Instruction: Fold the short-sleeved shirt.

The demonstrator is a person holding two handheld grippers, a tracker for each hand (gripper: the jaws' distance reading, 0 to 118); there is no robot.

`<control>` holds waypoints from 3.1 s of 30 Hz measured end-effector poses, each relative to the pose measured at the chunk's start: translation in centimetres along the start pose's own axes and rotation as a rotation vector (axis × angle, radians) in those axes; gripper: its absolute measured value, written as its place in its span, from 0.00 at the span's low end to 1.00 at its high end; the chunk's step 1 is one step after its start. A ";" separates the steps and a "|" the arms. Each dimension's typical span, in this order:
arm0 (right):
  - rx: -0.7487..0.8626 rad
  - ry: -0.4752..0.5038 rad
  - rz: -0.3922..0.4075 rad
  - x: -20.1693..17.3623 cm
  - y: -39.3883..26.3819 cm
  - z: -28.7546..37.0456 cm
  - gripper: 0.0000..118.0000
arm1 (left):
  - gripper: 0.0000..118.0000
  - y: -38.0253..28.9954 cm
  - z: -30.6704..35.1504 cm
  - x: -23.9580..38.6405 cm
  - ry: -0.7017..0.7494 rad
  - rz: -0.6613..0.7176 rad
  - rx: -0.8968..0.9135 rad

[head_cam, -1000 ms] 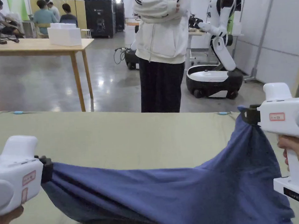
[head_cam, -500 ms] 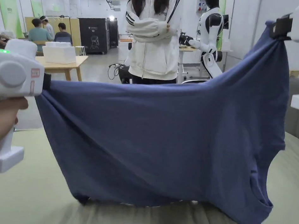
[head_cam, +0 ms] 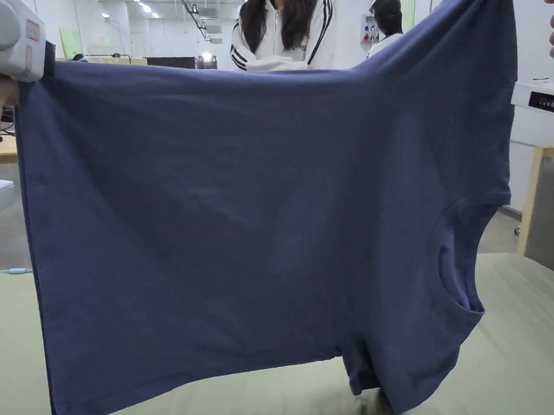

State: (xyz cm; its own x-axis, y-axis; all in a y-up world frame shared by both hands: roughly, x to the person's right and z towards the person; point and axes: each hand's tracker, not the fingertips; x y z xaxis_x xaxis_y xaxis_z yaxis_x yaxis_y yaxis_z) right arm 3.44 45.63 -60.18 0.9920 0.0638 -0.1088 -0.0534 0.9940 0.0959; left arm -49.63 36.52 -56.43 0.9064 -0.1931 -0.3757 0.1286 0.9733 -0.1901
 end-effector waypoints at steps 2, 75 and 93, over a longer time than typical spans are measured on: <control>0.012 0.004 -0.002 -0.5 0.3 -0.5 0.00 | 0.02 0.0 -0.2 -0.1 0.005 0.005 0.008; -0.780 0.079 0.072 -11.4 -47.9 41.7 0.00 | 0.00 -52.2 32.0 -3.2 -0.273 0.042 -0.659; -0.958 0.071 -0.023 -3.6 -50.4 37.9 1.00 | 0.19 -53.2 22.6 -1.2 -0.295 -0.045 -0.747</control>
State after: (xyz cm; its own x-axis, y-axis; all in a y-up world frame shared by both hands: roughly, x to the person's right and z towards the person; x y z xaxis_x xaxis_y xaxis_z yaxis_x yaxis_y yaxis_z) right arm 6.84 -8.04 -27.15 0.9865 0.0176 -0.1629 -0.1358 0.6440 -0.7529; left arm -48.46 -12.22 -25.36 0.9891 -0.0877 -0.1184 -0.0416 0.6049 -0.7952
